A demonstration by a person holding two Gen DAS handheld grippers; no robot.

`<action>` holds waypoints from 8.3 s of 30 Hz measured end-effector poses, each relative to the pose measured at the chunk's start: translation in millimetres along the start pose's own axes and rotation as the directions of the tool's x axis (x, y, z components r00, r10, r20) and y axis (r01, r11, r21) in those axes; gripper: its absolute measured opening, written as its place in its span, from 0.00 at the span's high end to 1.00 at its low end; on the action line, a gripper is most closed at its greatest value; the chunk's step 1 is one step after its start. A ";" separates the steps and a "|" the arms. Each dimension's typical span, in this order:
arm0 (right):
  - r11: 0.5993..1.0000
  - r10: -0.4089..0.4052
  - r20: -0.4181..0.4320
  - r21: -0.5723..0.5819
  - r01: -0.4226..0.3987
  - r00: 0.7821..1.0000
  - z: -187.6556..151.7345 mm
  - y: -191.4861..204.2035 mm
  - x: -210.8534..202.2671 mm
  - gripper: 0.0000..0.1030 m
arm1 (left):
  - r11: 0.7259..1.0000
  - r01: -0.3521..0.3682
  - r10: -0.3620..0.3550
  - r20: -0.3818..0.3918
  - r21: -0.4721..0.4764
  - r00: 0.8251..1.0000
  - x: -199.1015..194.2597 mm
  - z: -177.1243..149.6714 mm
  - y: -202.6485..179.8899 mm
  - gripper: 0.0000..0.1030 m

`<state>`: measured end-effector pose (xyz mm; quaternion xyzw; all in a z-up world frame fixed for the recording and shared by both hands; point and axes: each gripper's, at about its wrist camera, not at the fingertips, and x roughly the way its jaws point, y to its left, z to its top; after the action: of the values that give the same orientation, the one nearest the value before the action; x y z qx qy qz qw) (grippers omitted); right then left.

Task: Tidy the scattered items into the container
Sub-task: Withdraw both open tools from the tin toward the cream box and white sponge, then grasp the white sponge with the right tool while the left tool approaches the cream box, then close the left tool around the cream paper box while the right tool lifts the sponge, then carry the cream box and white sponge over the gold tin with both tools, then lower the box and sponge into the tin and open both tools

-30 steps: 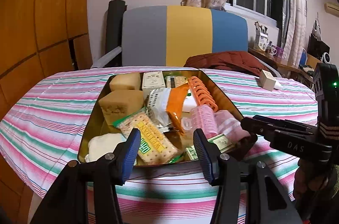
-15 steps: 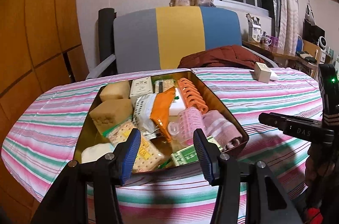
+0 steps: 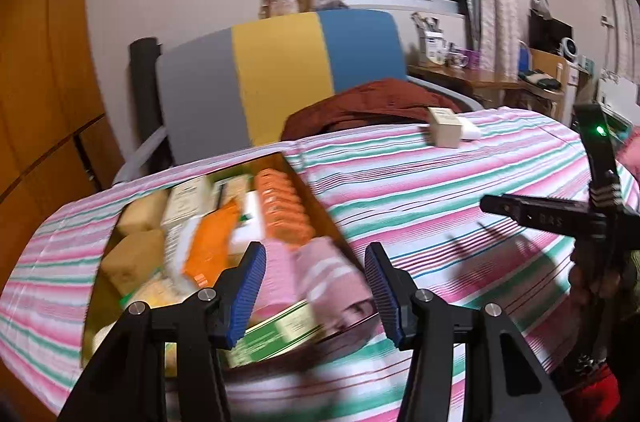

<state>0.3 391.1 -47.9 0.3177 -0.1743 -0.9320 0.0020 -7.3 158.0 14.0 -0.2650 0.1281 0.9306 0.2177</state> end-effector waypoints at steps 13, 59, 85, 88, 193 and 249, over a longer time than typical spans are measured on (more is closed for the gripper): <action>0.979 -0.187 0.015 0.084 0.185 0.982 48.2 -86.0 7.2 0.58 | 0.973 0.209 -0.203 -0.064 0.096 0.977 59.0 10.4 -88.4 0.49; 0.912 -0.393 -0.064 0.097 0.398 0.917 161.4 -184.1 127.9 0.43 | 0.964 0.253 -0.266 -0.224 -0.084 0.938 137.5 30.4 -98.5 0.49; 0.884 -0.411 -0.082 0.208 0.419 0.908 135.8 -200.8 101.3 0.42 | 0.935 0.336 -0.319 -0.146 0.113 0.936 269.7 174.6 -193.9 0.42; 0.885 -0.407 -0.082 0.212 0.415 0.910 135.4 -201.4 101.1 0.42 | 0.935 0.325 -0.304 -0.149 0.143 0.941 282.9 178.5 -199.0 0.42; 0.952 0.076 -0.102 -0.289 -0.102 0.992 19.1 198.3 79.2 0.43 | 0.902 0.017 -0.009 0.021 -0.431 1.000 6.6 -40.1 157.2 0.51; 0.939 0.151 -0.085 -0.299 -0.170 0.985 -9.0 208.8 58.4 0.44 | 0.912 -0.049 0.089 0.081 -0.407 0.993 -15.8 -62.7 156.3 0.53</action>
<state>-63.4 185.3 -21.0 0.3267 -0.0533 -0.9343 0.1324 -41.7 -5.9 -9.9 -0.2536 -0.0683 0.9559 0.1313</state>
